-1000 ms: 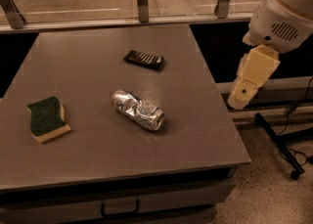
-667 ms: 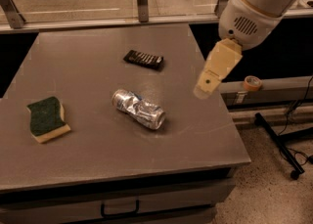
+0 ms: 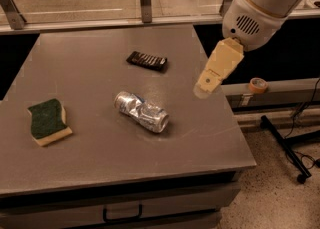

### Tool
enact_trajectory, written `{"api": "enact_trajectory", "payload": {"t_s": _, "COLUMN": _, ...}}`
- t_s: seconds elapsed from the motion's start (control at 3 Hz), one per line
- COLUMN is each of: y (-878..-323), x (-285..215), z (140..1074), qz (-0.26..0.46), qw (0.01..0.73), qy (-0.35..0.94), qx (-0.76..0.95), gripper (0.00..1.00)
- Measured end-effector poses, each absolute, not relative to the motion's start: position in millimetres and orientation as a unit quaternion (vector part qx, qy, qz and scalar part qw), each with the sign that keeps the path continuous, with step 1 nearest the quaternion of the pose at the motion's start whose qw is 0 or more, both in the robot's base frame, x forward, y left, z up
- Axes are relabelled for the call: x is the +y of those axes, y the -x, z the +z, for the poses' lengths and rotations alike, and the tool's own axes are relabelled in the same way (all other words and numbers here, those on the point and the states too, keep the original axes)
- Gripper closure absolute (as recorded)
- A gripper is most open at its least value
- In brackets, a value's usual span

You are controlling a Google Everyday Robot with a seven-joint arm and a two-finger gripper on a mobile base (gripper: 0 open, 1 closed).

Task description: Place redbull can upright

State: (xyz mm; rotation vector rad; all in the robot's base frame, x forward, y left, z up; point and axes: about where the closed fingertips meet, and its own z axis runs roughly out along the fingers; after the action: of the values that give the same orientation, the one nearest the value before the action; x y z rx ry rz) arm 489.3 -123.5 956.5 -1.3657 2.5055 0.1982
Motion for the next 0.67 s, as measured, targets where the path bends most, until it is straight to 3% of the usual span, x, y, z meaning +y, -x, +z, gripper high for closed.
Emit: {"api": "enact_trajectory", "payload": {"t_s": 0.67, "y": -475, "x": -55, "z": 920, "qz": 0.067, "qw": 0.1, "qy": 0.435, "qx": 0.892, "gripper": 0.0}}
